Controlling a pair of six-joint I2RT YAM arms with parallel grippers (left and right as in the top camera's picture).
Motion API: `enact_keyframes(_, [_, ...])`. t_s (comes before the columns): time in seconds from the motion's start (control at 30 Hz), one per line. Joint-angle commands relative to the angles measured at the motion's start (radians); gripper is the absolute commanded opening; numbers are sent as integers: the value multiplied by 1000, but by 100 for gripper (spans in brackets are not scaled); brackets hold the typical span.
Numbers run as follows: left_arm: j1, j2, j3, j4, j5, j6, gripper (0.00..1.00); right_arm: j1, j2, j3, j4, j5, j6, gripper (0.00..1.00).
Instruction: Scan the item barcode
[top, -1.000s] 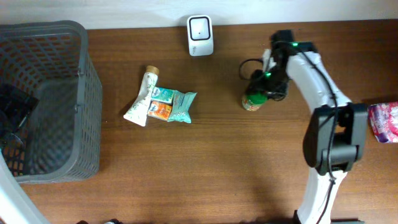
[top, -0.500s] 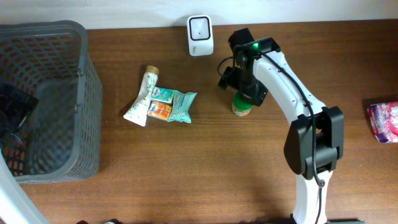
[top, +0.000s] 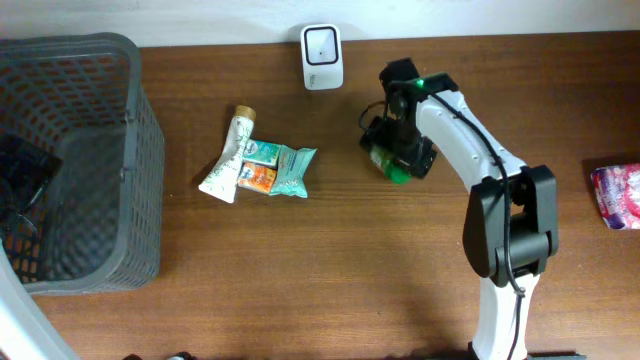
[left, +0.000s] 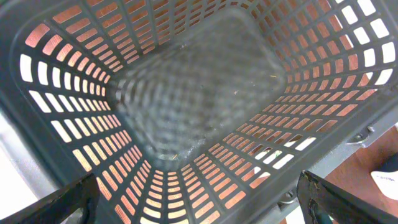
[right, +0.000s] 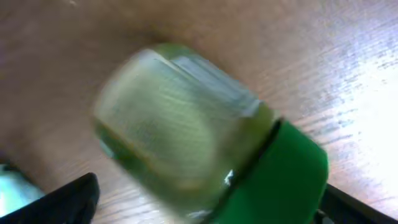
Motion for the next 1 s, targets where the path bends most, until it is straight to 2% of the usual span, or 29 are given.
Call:
enact_keyframes(0.0, [6, 0, 2, -2, 0, -3, 99, 0, 6, 40, 17, -27, -153, 91])
enact_keyframes(0.13, [6, 0, 2, -2, 0, -3, 99, -2, 6, 41, 39, -65, -195, 88])
enact_keyframes(0.23, [6, 0, 2, -2, 0, -3, 99, -1, 6, 40, 28, 33, -236, 92])
enact_keyframes(0.33, [6, 0, 2, -2, 0, -3, 99, -1, 7, 40, 26, 62, -181, 99])
enact_keyframes(0.5, [6, 0, 2, -2, 0, -3, 99, -13, 20, 25, 172, 51, -149, 99])
enact_keyframes(0.63, [6, 0, 2, -2, 0, -3, 99, -55, 21, -4, 200, 47, -149, 99])
enact_keyframes(0.67, [6, 0, 2, -1, 0, -3, 99, -51, 22, -18, 206, 44, -160, 99])
enact_keyframes(0.7, [6, 0, 2, -2, 0, -3, 99, -37, 22, -18, 228, -14, -275, 99])
enact_keyframes(0.73, [6, 0, 2, -2, 0, -3, 99, -26, 22, -18, 232, -23, -311, 99])
enact_keyframes(0.97, [6, 0, 2, -2, 0, -3, 99, -12, 22, -20, 144, 43, -325, 99])
